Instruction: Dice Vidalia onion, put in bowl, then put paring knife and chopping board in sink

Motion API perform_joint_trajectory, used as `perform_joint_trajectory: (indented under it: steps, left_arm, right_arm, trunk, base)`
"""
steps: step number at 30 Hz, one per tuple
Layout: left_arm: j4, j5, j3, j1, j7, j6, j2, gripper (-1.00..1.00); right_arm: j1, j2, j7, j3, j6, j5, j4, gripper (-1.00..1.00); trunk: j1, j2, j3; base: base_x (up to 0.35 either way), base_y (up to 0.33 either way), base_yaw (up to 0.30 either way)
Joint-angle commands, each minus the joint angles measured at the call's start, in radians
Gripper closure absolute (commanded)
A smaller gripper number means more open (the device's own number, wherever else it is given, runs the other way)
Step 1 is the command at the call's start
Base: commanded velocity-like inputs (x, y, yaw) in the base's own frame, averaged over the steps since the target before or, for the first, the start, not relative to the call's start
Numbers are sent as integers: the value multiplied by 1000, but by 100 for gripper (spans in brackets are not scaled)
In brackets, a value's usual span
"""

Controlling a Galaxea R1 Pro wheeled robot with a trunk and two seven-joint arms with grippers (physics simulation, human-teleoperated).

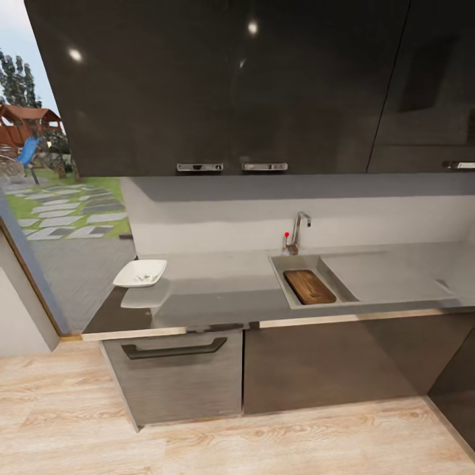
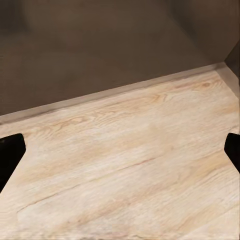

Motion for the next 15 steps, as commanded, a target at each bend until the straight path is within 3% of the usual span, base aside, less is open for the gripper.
perform_joint_trajectory:
  steps: [1,3,5,6,9,10,12,15]
  left_arm:
    - [-1,3,-1,0,2,-1,-2,-100]
    - [1,2,-1,0,3,0,-8,-100]
    - [18,2,-3,0,1,2,-19,-100]
    - [29,2,-4,0,1,2,-22,-100]
    - [115,0,-4,0,-1,2,-32,-100]
    - [191,1,-3,0,-1,3,-34,-100]
    - [236,2,-3,0,-1,4,-35,-100]
    - [265,2,-2,0,-1,3,-32,-100]
  right_arm:
    - [-1,-1,-9,-2,-1,11,15,-100]
    - [-1,-14,-13,-2,3,11,72,-100]
    - [-1,-53,-25,0,26,11,132,-100]
    - [0,-61,-27,0,41,10,140,-100]
    - [10,-88,-36,0,238,10,162,-100]
    - [13,-94,-38,-1,452,10,166,-100]
    - [14,-95,-39,-1,550,10,166,-100]
    - [14,-87,-38,1,599,9,167,-100]
  trunk:
    - [1,-2,-2]
    - [1,-2,-2]
    - [1,-2,-1]
    - [1,-2,-1]
    - [1,-2,-1]
    - [1,-2,-1]
    - [1,-2,-1]
    - [1,-2,-1]
  base:
    - [0,0,0]
    - [0,0,0]
    - [0,0,0]
    - [0,0,0]
    - [0,0,0]
    - [0,0,0]
    - [0,0,0]
    - [0,0,0]
